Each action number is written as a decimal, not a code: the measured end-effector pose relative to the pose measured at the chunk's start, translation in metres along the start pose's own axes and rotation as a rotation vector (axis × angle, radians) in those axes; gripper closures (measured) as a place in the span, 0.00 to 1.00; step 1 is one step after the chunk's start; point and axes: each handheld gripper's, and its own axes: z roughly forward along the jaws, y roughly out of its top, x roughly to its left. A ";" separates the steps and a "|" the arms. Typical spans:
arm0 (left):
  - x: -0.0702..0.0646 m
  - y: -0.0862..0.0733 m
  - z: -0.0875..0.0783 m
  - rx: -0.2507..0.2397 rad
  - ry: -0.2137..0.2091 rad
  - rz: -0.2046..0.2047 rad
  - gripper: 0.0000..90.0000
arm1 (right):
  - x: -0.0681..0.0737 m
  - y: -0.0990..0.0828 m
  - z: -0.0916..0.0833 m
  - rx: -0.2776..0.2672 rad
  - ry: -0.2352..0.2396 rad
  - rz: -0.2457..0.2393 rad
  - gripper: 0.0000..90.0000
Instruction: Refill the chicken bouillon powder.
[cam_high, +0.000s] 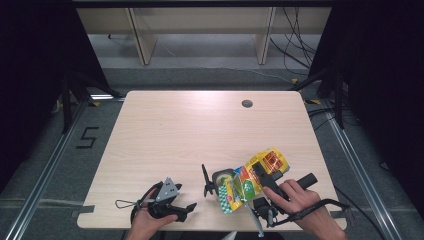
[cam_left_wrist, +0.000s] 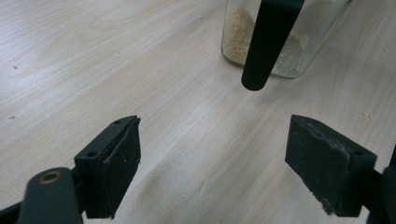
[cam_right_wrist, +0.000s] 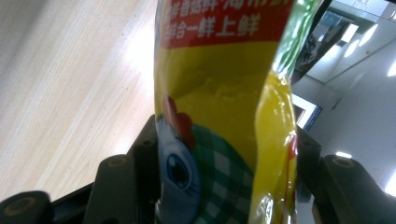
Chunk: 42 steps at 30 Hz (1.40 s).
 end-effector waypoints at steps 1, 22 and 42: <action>-0.001 0.000 0.000 -0.002 0.000 -0.014 0.20 | 0.000 0.000 0.000 0.002 0.001 0.002 0.51; -0.001 0.000 0.000 -0.002 -0.003 -0.004 0.20 | 0.000 0.001 -0.002 -0.003 -0.005 0.014 0.51; 0.000 0.000 0.000 0.009 -0.005 0.007 0.20 | 0.000 0.001 -0.002 -0.001 -0.003 0.001 0.51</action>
